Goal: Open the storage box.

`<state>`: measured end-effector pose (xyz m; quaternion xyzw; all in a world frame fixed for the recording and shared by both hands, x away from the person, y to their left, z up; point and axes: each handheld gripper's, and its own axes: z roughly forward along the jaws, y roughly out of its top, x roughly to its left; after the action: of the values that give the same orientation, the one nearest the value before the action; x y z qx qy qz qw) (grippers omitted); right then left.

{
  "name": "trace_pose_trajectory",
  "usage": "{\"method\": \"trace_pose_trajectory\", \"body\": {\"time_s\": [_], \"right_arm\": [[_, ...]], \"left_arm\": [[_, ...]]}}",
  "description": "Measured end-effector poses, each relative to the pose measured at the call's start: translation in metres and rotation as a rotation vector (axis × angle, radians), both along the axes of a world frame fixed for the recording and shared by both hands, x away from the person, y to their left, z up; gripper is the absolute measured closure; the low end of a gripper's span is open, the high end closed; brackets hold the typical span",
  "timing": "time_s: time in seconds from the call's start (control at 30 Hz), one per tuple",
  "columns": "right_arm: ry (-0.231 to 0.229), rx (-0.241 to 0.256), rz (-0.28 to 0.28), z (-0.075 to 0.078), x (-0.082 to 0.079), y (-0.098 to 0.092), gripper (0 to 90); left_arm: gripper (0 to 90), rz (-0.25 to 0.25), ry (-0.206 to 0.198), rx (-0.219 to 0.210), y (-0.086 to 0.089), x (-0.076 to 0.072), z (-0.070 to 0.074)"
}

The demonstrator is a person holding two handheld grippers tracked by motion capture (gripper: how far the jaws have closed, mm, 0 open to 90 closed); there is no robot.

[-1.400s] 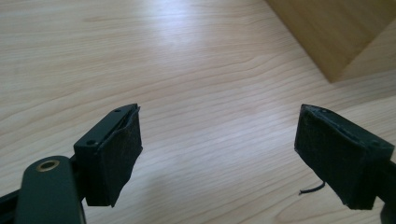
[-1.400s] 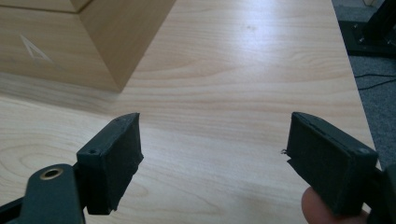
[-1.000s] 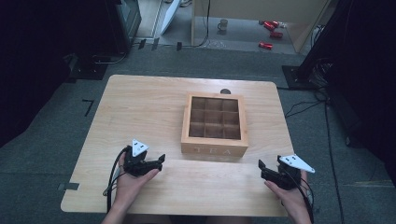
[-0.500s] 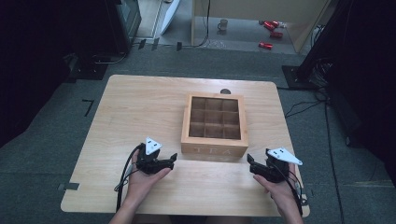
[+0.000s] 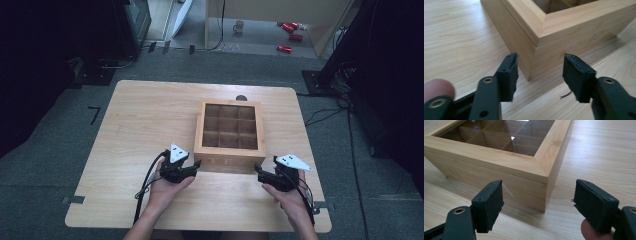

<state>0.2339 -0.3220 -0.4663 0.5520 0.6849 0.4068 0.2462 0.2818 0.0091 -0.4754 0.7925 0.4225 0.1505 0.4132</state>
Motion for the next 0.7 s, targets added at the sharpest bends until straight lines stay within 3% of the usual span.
{"method": "trace_pose_trajectory", "body": {"time_s": [0.17,0.27,0.7], "right_arm": [[0.003,-0.001,0.013,-0.003,0.003,0.004,25.1],[0.003,-0.005,0.017,-0.005,0.004,0.005,26.4],[0.002,0.014,0.024,-0.013,0.013,0.006,29.9]], "left_arm": [[59.2,-0.008,-0.002,-0.002,-0.005,0.003,0.002],[64.8,0.014,-0.005,-0.002,-0.005,0.006,0.002],[69.5,0.005,0.001,-0.023,-0.001,0.007,0.005]]}}
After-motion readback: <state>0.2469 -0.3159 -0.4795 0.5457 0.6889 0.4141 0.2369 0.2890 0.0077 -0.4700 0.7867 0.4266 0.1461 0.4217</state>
